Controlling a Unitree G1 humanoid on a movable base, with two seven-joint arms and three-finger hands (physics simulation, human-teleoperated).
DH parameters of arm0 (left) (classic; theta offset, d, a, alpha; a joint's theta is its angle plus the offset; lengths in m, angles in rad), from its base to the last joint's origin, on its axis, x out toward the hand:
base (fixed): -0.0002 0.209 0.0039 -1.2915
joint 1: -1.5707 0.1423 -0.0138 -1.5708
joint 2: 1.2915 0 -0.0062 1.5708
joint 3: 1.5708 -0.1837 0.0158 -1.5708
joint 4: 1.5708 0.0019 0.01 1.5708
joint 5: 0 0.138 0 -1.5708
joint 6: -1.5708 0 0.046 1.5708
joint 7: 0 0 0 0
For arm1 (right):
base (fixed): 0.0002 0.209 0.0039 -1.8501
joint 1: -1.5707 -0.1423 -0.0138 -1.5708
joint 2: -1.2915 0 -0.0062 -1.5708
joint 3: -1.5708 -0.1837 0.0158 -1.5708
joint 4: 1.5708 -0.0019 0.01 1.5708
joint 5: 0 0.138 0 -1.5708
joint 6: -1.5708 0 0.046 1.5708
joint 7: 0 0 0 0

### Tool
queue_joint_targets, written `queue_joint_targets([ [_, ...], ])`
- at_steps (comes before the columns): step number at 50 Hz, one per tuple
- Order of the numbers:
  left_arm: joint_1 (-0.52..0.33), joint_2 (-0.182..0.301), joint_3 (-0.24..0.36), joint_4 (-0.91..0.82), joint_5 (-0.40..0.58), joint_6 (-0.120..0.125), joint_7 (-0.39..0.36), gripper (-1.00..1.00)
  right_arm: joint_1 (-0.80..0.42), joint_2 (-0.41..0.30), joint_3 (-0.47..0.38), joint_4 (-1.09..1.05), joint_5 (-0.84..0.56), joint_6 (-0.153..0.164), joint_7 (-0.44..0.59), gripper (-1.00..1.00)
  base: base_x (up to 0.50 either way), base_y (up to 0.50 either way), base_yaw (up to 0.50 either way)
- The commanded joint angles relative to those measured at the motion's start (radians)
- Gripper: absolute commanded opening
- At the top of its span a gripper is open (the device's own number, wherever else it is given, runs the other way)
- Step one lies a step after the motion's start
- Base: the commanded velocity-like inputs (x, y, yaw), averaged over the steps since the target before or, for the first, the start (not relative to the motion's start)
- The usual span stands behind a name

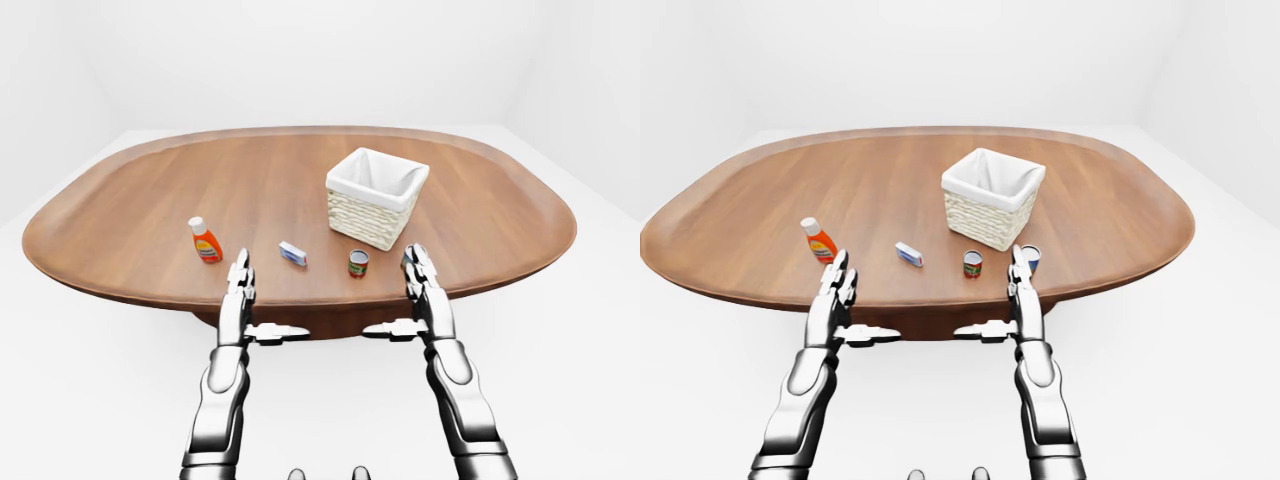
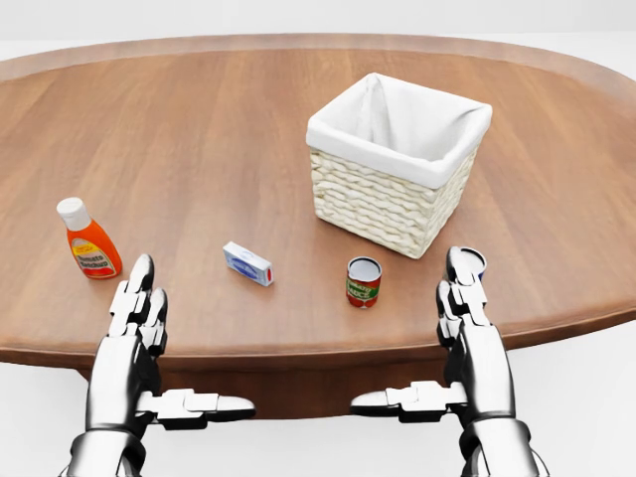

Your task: Pick up the alphabet soup and the cream cheese box, and put them in the basket.

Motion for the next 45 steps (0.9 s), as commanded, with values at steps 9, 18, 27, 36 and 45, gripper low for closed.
queue_joint_targets([
  [9, -0.002, 0.012, 0.021, 0.008, -0.004, -0.005, -0.022, 1.0, 0.001, -0.011, -0.025, -0.005, 0.022, 0.006, 0.027, 1.0, 0.0, 0.0, 0.0],
  [18, 0.001, 0.011, 0.019, 0.002, -0.001, -0.002, -0.022, 1.0, 0.0, -0.012, -0.026, 0.002, 0.022, -0.002, 0.028, 1.0, 0.0, 0.0, 0.0],
  [27, -0.001, 0.012, 0.02, 0.008, -0.002, -0.007, -0.024, 1.0, -0.001, -0.012, -0.027, 0.007, 0.023, -0.006, 0.028, 1.0, 0.0, 0.0, 0.0],
  [36, -0.003, 0.012, 0.021, 0.004, -0.005, -0.001, -0.027, 1.0, 0.002, -0.011, -0.024, -0.004, 0.023, 0.0, 0.027, 1.0, 0.0, 0.0, 0.0],
  [45, -0.006, 0.012, 0.021, 0.016, -0.002, -0.009, -0.026, 1.0, 0.001, -0.011, -0.025, -0.003, 0.024, 0.001, 0.028, 1.0, 0.0, 0.0, 0.0],
])
